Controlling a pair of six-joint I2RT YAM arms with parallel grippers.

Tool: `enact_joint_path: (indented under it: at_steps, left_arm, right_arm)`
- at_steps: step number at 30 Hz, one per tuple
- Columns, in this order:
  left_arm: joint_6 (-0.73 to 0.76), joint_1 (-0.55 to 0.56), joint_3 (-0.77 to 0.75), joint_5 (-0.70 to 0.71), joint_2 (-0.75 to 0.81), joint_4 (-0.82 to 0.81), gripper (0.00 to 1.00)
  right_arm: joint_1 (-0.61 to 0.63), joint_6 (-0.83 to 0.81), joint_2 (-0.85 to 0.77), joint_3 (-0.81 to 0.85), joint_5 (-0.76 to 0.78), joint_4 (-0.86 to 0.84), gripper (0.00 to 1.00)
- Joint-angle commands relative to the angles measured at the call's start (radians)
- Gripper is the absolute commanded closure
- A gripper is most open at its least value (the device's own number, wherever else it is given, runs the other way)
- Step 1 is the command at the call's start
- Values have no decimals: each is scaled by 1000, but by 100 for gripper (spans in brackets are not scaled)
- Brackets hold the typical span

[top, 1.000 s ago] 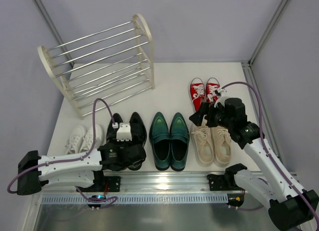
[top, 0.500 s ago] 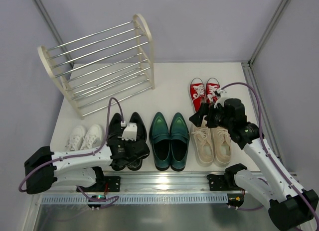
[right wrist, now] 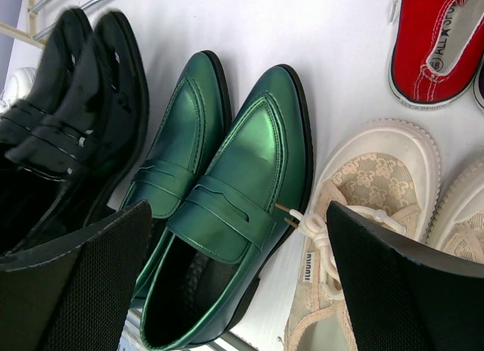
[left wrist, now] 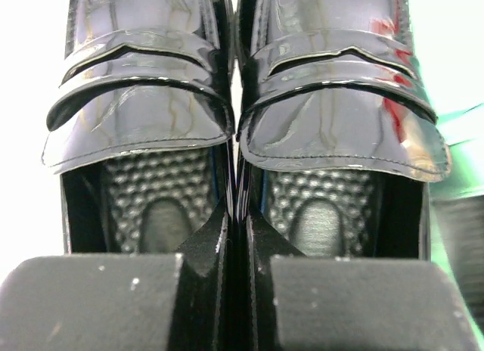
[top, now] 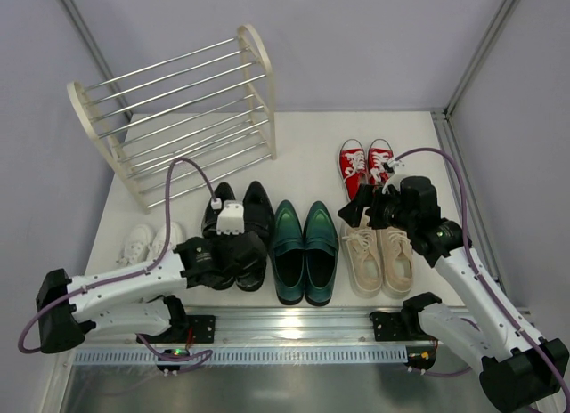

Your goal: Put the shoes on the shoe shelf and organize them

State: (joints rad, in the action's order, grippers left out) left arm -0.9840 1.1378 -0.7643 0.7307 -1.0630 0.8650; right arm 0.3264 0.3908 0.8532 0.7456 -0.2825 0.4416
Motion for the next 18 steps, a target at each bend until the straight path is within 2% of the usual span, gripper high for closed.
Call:
enact_joint_path:
  at_steps: [1,6,11,16,18]
  left_arm:
    - [70,2,-145,235,40,-119,100]
    - [125,-32,-231,346,-75,-156,100]
    - [214,-145,-282,242,-196,-256,100]
    - [249,-194,-345,231,-265,-255,100]
    - [281,-213,-342,230,-279,-303,100]
  right_arm:
    - [7,-1,-6,3,2,-34,3]
    - [7,-1,-3,3,0,-38,3]
    - [7,-7,3,6,3,-38,3]
    - [5,-12,1,3,14,-35,3]
    - [7,-12,4,1,13,-38,3]
